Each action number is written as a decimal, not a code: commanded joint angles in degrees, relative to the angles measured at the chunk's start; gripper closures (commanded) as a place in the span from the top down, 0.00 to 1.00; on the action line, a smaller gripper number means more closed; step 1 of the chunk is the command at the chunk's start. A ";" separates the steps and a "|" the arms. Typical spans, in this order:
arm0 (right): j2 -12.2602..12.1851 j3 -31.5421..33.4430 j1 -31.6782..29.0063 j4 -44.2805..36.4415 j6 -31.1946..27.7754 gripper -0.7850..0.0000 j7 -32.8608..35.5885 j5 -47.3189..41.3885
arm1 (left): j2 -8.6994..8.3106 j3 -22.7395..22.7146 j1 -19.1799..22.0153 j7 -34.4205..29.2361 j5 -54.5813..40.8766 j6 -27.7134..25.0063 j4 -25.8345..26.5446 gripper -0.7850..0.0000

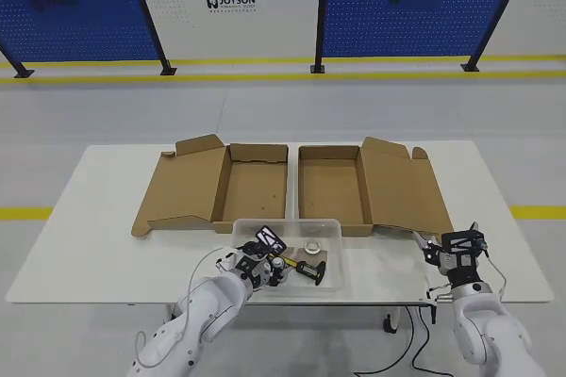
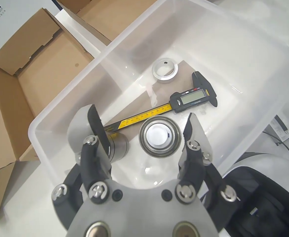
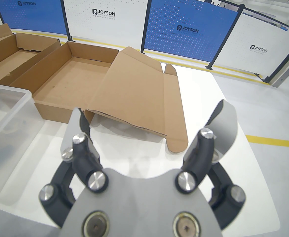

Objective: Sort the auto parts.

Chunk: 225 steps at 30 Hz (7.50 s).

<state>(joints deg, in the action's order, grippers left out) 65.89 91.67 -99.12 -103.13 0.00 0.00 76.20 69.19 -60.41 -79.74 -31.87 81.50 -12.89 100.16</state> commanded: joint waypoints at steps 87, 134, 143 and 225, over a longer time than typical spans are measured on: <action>0.00 0.00 0.00 0.00 0.00 1.00 0.00 0.00 | -0.84 -6.59 -2.35 12.92 -5.87 -8.76 12.36 0.00; 0.00 0.00 0.00 0.00 0.00 1.00 0.00 0.00 | 4.94 1.51 22.59 34.27 11.81 19.42 -33.48 0.00; 0.00 0.00 0.00 0.00 0.00 1.00 0.00 0.00 | 5.43 1.06 23.80 36.02 12.74 19.49 -38.43 0.00; 0.00 0.00 0.00 0.00 0.00 1.00 0.00 0.00 | 1.64 -14.10 -0.68 7.07 10.24 -23.22 8.48 1.00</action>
<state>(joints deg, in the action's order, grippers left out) 65.89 91.67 -99.12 -103.13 0.00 0.00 76.20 71.02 -74.54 -80.14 -22.58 91.41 -33.82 107.98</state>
